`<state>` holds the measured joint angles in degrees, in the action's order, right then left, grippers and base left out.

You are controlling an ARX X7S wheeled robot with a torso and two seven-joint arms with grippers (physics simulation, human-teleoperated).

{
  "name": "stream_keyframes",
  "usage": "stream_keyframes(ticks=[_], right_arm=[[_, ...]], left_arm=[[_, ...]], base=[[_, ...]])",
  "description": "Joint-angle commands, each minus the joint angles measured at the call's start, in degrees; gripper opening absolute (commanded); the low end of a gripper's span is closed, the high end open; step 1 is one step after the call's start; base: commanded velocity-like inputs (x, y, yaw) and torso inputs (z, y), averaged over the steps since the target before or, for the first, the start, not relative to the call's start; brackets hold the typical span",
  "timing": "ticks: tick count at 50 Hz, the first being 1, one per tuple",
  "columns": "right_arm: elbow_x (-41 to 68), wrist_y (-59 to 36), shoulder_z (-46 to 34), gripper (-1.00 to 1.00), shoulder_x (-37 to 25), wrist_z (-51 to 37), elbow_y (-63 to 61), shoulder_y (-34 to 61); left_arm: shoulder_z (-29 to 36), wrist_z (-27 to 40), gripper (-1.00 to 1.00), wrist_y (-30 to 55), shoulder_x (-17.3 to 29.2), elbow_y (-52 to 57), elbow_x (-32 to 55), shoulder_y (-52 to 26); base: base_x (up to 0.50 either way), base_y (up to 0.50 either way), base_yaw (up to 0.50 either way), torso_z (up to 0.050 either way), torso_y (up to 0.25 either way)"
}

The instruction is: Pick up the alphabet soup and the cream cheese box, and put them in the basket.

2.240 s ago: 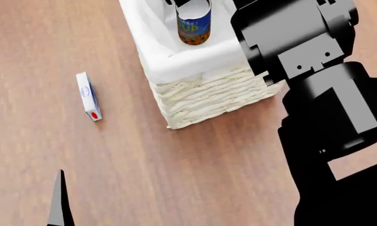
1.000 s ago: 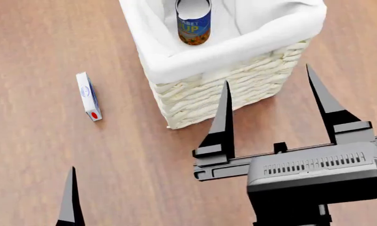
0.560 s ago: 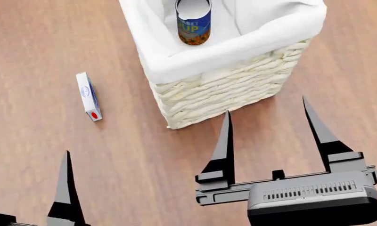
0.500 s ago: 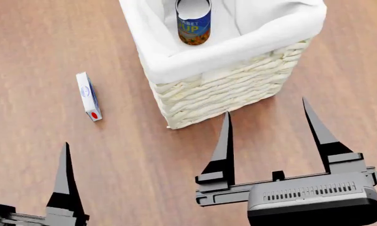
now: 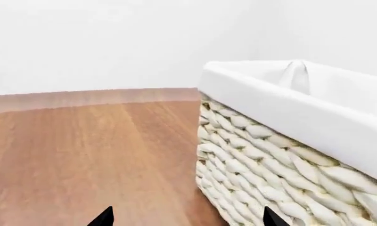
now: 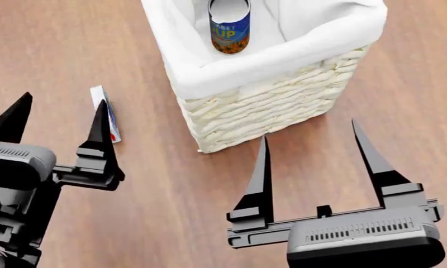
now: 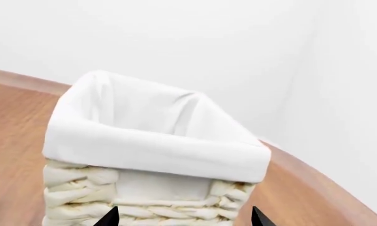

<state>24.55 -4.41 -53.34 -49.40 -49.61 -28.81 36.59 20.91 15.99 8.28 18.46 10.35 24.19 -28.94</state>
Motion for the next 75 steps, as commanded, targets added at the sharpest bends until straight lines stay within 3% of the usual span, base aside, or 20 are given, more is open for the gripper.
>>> stream_keyframes(ticks=[1, 23, 75], right_arm=[[0.0, 0.4, 0.0, 1.0, 0.6, 0.6, 1.2, 0.0], [0.1, 0.8, 0.1, 1.0, 0.5, 0.6, 1.6, -0.9], [0.3, 2.1, 0.3, 1.0, 0.5, 1.2, 2.4, -2.3]], left_arm=[[-0.7, -4.7, 1.0, 2.2, -3.0, -11.2, 6.1, -5.9], [0.4, -6.0, 1.0, -4.4, -7.1, -30.7, 1.3, -10.7], [2.7, -6.0, 1.0, -10.3, -9.1, -43.4, -2.1, -12.8]], base=[[0.0, 0.0, 0.0, 0.0, 0.0], [0.0, 0.0, 0.0, 0.0, 0.0], [0.0, 0.0, 0.0, 0.0, 0.0]])
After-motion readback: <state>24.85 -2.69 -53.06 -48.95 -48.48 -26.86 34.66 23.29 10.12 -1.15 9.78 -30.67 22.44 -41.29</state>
